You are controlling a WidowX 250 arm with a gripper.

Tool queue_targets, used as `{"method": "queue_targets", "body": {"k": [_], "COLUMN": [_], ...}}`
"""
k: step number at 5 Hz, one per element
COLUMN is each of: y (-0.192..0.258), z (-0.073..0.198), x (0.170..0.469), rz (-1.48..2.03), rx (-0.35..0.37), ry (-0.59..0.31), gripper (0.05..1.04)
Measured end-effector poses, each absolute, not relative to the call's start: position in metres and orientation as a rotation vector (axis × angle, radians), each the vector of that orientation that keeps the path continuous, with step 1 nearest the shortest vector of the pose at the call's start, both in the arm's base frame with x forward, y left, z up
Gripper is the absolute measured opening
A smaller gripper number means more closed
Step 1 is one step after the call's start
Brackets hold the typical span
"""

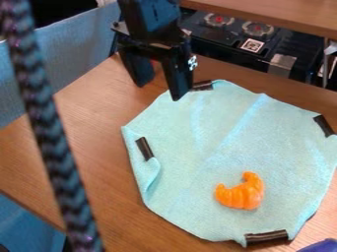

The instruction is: Cover the bleu figure with the clothes

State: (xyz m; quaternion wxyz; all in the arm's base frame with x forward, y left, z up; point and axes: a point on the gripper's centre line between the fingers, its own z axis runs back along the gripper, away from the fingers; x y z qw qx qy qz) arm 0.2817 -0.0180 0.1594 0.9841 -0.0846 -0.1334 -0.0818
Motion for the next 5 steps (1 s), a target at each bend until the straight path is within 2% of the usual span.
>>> {"method": "queue_targets", "body": {"k": [1, 3, 4, 5], "y": [-0.017, 0.0, 0.019, 0.03], "z": [0.152, 0.146, 0.14, 0.139], "x": [0.282, 0.331, 0.359, 0.379], "rz": [-0.164, -0.217, -0.215, -0.256], "rx": [-0.173, -0.137, -0.087, -0.068], "ry": [-0.244, -0.244, -0.284, -0.308], "gripper": [0.999, 0.999, 0.999, 0.999]}}
